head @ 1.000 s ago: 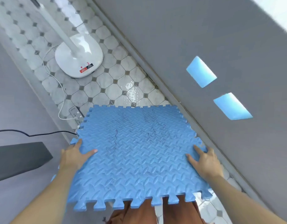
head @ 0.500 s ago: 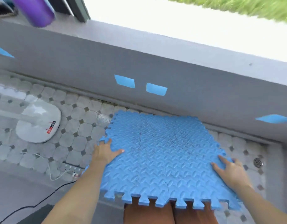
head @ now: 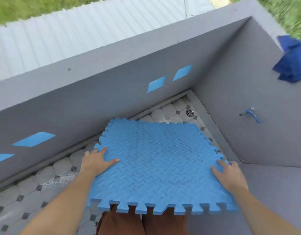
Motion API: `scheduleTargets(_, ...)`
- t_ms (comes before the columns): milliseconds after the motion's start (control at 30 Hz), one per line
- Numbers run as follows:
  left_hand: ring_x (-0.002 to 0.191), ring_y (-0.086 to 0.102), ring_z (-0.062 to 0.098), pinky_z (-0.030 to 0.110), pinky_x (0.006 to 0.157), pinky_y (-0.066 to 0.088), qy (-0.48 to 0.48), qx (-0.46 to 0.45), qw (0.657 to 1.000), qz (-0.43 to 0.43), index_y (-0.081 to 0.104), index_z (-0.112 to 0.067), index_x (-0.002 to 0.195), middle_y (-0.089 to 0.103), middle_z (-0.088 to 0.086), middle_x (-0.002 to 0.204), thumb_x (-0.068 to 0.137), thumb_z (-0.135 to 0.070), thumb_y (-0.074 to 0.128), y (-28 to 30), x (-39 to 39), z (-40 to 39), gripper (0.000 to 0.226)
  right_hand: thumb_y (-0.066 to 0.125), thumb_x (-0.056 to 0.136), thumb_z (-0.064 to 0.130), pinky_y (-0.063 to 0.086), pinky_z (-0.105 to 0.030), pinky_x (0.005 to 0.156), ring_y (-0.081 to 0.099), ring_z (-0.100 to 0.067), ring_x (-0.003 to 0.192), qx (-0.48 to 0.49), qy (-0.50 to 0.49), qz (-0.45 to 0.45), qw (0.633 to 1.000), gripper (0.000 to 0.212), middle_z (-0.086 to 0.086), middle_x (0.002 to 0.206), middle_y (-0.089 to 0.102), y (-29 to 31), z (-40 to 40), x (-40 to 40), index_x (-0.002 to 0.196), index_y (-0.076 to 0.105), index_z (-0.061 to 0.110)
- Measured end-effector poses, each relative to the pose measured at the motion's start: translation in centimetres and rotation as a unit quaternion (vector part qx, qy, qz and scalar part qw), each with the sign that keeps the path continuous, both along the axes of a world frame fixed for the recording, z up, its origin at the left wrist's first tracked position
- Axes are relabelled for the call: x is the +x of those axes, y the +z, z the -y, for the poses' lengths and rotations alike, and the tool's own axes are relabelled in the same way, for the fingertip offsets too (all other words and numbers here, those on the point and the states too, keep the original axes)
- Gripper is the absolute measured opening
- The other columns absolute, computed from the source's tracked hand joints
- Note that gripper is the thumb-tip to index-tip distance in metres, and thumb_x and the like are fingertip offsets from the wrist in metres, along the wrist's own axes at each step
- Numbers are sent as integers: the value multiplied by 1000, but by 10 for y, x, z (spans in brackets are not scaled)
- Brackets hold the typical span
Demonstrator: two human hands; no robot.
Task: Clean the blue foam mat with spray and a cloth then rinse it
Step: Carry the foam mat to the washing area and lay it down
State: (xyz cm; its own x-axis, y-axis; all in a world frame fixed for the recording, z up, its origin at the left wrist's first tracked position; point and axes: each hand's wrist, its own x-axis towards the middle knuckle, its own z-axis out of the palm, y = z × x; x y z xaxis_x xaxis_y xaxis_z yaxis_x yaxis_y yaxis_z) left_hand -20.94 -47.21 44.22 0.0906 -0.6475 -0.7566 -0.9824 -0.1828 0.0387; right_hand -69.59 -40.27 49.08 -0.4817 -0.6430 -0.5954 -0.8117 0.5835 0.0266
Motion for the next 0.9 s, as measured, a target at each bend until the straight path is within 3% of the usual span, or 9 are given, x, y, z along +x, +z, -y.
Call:
scheduleTargets(200,126,35,33,38,106,30,-116,1,993,-4,21,-34,149,33,5,150,66,-91,32,-18,-135,76,102,49,89,61,41,-39,107,44,-28,133,3,-151,8,988,61,-8,151,31,-26,-49,-96,143,47,32)
scheduleTargets(367,130,32,33,39,110,28,-202,-1,979,-7,21,-35,149,33,3,150,66,-90,35,-70,-222,133,101,51,87,62,39,-38,108,47,-26,131,9,-265,15,964,62,-8,150,33,-78,-79,-135,142,48,34)
scheduleTargets(467,129,32,34,40,110,27,-244,-3,970,-9,22,-35,149,33,4,150,63,-93,31,-122,-256,163,104,54,85,63,35,-40,112,43,-27,135,11,-333,30,943,63,-9,151,32,-132,-88,-142,141,50,34)
scheduleTargets(600,131,35,33,42,111,27,-304,-12,953,-13,31,-34,146,39,10,146,44,-102,12,-218,-285,202,124,53,85,63,39,-42,108,47,-30,131,21,-373,20,927,62,-11,148,35,-223,-92,-139,140,49,36)
scheduleTargets(700,131,37,32,40,111,27,-334,-27,942,-21,35,-31,145,41,13,144,43,-103,13,-296,-298,223,126,55,86,59,39,-43,109,45,-34,133,7,-392,8,920,61,-18,146,38,-301,-89,-135,140,51,32)
scheduleTargets(800,132,34,33,39,112,23,-341,-23,939,-29,35,-31,145,39,15,144,50,-99,32,-359,-304,236,116,58,87,54,38,-44,110,42,-36,134,-5,-412,2,911,59,-22,145,38,-377,-89,-121,140,52,28)
scheduleTargets(900,132,30,35,41,112,23,-331,-14,943,-40,32,-32,146,34,15,145,64,-78,59,-413,-305,245,99,58,89,50,37,-44,109,42,-37,133,-21,-444,-2,896,58,-22,145,35,-441,-91,-99,142,50,27)
